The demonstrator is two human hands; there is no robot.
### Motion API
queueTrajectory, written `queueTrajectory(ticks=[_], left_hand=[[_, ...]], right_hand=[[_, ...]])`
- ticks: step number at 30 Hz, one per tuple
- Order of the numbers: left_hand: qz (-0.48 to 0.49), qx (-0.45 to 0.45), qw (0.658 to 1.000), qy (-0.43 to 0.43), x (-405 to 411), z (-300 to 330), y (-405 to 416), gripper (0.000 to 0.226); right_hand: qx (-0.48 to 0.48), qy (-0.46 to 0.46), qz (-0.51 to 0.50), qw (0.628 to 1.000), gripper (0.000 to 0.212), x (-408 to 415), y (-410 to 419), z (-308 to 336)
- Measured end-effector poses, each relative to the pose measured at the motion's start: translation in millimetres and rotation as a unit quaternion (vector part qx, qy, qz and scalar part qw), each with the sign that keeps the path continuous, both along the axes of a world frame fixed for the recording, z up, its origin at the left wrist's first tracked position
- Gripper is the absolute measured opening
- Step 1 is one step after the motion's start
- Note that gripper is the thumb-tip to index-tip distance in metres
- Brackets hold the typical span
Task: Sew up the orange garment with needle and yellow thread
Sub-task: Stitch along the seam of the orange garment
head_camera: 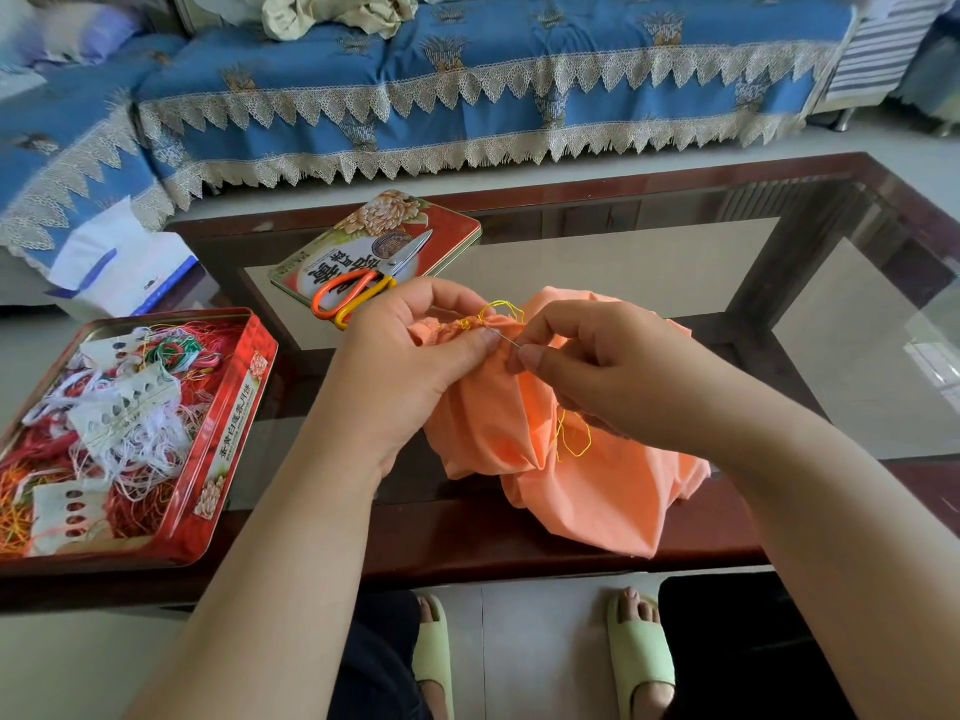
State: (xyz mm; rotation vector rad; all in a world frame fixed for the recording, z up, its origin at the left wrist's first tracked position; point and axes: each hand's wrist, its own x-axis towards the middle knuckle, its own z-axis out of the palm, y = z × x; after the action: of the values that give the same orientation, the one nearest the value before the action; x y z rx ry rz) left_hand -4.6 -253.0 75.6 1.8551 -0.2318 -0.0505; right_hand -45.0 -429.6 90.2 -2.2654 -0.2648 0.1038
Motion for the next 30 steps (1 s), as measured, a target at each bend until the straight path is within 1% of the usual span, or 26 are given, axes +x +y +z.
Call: queueTrajectory(ticks=[10,17,21,24,26,30], left_hand=[[-0.004,0.061,0.996,-0.062,-3,2,-2,0.013],[-0.008,0.079,0.992,-0.1,-7,4,-4,0.011],[-0.012,0.114,0.98,-0.163,-12,4,-7,0.009],[-0.01,0.158,0.957,-0.241,-14,1,-9,0.009],[-0.009,0.17,0.947,-0.274,-15,-1,-11,0.01],[-0.006,0.184,0.931,-0.317,-18,-3,-15,0.011]], right_hand=[[-0.016,0.01,-0.006,1.0,0.016,-1,-1,3],[0.019,0.012,-0.034,0.999,0.018,1,4,-3],[0.039,0.008,-0.059,0.997,0.017,0,9,-4],[0.032,0.005,-0.084,0.996,0.021,-1,14,-4],[0.038,0.009,-0.103,0.994,0.021,-2,18,-4],[0.104,0.015,-0.129,0.986,0.02,-5,22,-4]])
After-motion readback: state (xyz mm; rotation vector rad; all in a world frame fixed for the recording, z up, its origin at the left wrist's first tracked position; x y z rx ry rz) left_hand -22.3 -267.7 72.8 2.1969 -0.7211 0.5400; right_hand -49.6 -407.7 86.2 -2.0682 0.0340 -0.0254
